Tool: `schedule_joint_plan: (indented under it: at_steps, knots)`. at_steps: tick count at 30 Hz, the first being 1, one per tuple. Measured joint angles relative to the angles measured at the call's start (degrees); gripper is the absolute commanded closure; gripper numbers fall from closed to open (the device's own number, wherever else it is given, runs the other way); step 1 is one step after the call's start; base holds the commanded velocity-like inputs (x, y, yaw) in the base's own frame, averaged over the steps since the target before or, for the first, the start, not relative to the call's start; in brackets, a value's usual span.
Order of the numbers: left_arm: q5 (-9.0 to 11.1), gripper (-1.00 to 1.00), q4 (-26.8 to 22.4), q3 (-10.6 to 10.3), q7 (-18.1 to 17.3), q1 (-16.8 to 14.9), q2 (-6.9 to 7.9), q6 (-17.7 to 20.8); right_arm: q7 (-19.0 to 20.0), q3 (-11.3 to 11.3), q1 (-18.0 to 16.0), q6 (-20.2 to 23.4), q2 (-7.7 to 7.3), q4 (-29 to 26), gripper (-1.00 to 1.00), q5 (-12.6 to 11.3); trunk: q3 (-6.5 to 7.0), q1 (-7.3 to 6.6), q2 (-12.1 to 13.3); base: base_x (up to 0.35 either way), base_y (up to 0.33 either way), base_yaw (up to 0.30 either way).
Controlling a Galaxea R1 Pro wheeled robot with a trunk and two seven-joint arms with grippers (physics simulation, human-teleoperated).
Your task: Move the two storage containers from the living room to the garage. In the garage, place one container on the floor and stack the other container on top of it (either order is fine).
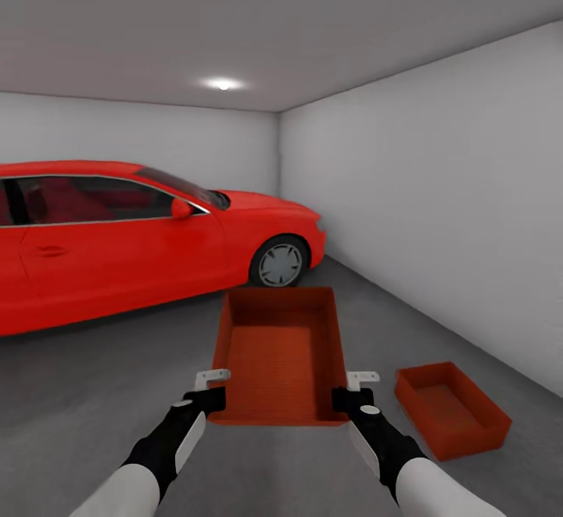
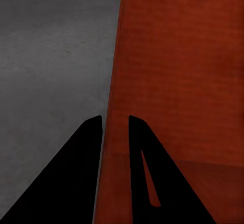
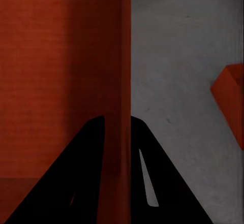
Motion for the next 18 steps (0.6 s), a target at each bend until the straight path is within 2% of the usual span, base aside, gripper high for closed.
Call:
schedule_joint_plan:
  at_steps: [18]
  knots:
    - [-0.07,1.0,0.04,0.08,0.0,0.0,-0.04,0.0,0.02,0.14,-0.02,-0.02,-0.04,0.05,1.0,-0.1,0.0,0.0,0.0,0.322,0.094,-0.284]
